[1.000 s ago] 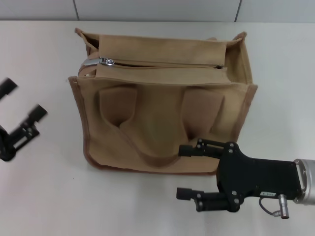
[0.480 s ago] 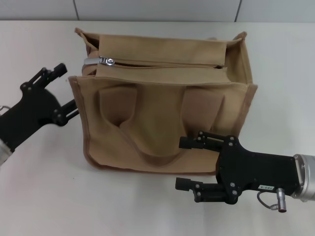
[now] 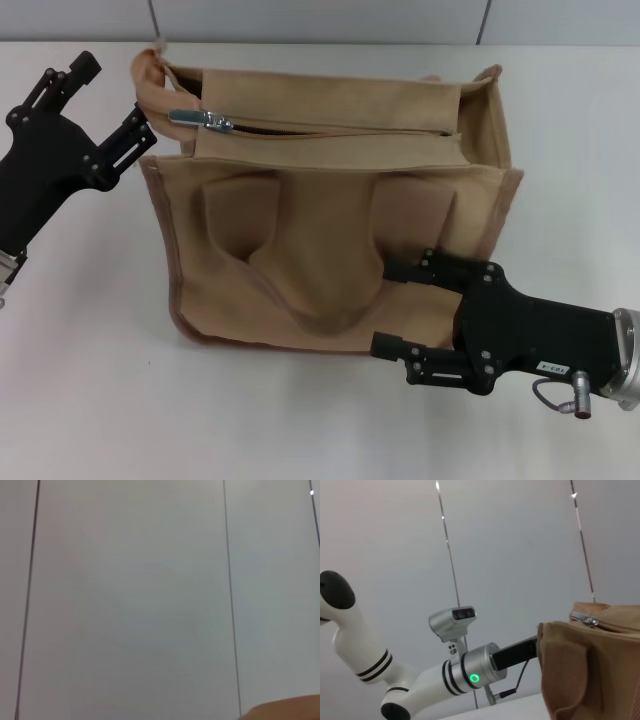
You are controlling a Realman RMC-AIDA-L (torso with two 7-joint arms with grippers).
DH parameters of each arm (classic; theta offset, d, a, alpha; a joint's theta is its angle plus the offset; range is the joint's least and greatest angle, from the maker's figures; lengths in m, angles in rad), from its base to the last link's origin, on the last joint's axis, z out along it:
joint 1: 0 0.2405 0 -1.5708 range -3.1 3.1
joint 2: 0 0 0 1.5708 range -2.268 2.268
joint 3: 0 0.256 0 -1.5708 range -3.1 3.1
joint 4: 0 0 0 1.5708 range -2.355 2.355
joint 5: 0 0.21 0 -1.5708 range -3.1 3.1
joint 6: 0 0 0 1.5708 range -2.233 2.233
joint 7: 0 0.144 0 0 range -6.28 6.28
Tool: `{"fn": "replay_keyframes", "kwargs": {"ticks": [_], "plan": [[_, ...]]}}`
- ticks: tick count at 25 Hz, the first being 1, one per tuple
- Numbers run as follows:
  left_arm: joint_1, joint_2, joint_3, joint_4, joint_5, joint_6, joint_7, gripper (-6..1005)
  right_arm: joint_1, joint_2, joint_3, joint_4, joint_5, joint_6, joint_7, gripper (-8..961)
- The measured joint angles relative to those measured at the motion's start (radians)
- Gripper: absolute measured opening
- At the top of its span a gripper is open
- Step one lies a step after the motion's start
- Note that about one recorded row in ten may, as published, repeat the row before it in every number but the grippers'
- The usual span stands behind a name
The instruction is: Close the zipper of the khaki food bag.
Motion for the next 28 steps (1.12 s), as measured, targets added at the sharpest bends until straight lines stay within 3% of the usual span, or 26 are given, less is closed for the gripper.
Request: {"fn": "replay_keyframes", "kwargs": {"ticks": [3, 9, 18, 28], "plan": [[0.001, 0.001, 0.009, 0.001, 0.005, 0.006, 0.000, 797, -0.001, 0.000, 0.008, 0.002, 0.001, 0.000, -0.003, 790], [0.000, 0.001, 0.126, 0.014, 0.042, -0.035, 0.005, 797, 0.004, 0.003, 0.011, 0.002, 0.004, 0.002, -0.023, 790], [0.014, -0.002, 0.122, -0.021, -0.087, -0.016, 0.019, 796, 0.015, 0.004, 0.012, 0.000, 0.015, 0.015, -0.024, 790], [0.023, -0.002, 0.115, -0.046, -0.098, 0.006, 0.041, 795, 0.017, 0.004, 0.013, 0.001, 0.017, 0.046, -0.025, 790]]}}
